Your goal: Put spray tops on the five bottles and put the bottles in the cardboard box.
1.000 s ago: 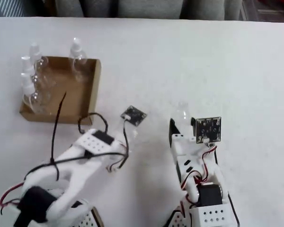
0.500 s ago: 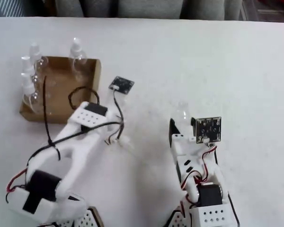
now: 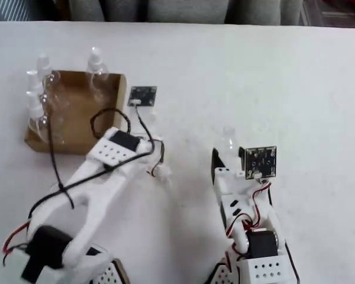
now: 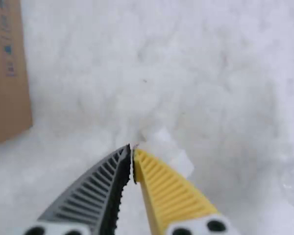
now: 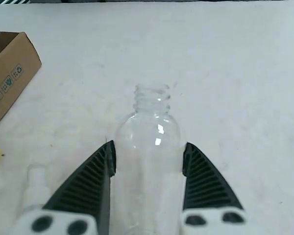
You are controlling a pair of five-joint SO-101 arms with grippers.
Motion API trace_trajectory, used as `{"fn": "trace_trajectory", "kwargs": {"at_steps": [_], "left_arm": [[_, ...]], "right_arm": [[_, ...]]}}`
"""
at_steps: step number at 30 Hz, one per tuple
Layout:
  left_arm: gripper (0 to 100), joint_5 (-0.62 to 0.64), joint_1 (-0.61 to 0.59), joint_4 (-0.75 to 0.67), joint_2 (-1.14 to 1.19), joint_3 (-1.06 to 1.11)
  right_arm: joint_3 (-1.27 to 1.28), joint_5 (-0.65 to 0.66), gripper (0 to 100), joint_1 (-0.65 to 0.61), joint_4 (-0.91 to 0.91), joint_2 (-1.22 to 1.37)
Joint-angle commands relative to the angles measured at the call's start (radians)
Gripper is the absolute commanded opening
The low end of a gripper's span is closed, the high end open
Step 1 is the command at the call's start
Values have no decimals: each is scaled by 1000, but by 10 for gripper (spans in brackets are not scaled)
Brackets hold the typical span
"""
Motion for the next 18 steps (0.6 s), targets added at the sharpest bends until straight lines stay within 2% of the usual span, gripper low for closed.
{"fn": "trace_trajectory", "kwargs": {"at_steps": [1,6,12,14,18], "left_arm": [[24,37,31,40,-179,6],[24,89,107,2,-239,83],[27,129,84,-58,-157,97],[68,130,74,-58,-104,89],[222,195,82,-49,-16,58]], "right_arm": [[-9,0,16,-4,2,-5],[-9,0,16,-4,2,-5],[-9,0,16,-4,2,-5],[-9,0,16,-4,2,-5],[-9,0,16,-4,2,-5]]}}
